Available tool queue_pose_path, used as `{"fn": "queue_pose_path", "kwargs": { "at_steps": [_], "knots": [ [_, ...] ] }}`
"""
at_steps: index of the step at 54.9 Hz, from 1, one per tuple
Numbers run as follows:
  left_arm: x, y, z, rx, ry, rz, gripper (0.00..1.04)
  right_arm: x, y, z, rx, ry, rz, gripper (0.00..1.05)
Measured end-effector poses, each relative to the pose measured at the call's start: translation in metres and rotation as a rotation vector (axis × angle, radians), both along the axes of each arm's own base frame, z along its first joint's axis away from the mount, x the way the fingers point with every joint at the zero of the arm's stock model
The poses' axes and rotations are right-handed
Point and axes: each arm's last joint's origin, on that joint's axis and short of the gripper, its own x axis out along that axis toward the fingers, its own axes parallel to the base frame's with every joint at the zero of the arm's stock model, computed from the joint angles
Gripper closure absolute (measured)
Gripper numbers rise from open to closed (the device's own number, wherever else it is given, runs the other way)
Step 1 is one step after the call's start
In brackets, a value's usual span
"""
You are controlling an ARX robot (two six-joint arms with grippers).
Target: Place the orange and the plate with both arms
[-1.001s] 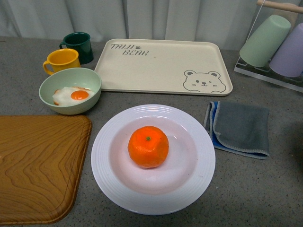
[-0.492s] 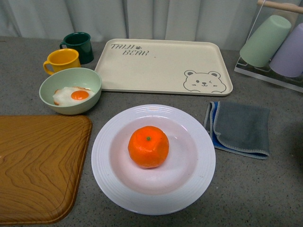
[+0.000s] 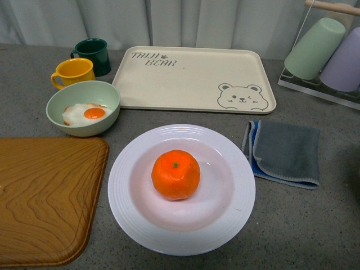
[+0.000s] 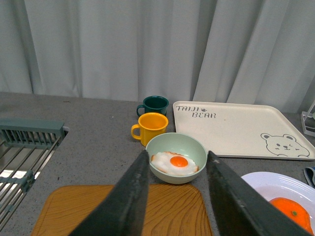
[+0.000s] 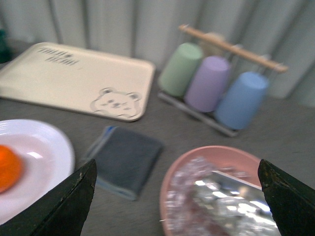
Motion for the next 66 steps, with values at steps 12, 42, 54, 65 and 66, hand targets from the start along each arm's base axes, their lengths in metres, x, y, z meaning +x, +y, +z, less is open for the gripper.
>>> {"fn": "queue_pose_path", "kwargs": {
  "at_steps": [12,42,54,65,66],
  "knots": [
    [0.000,0.000,0.000,0.000,0.000,0.000,0.28,0.058,0.030,-0.019,0.459,0.493,0.075,0.09],
    [0.000,0.000,0.000,0.003,0.000,0.000,0.07,0.141,0.051,-0.099,0.842,0.967,0.039,0.09],
    [0.000,0.000,0.000,0.003,0.000,0.000,0.07,0.159,0.069,-0.115,0.894,1.037,0.031,0.09],
    [0.000,0.000,0.000,0.003,0.000,0.000,0.07,0.170,0.082,-0.128,0.925,1.090,-0.001,0.09],
    [0.000,0.000,0.000,0.003,0.000,0.000,0.07,0.171,0.083,-0.129,0.929,1.093,-0.004,0.09]
  ]
}}
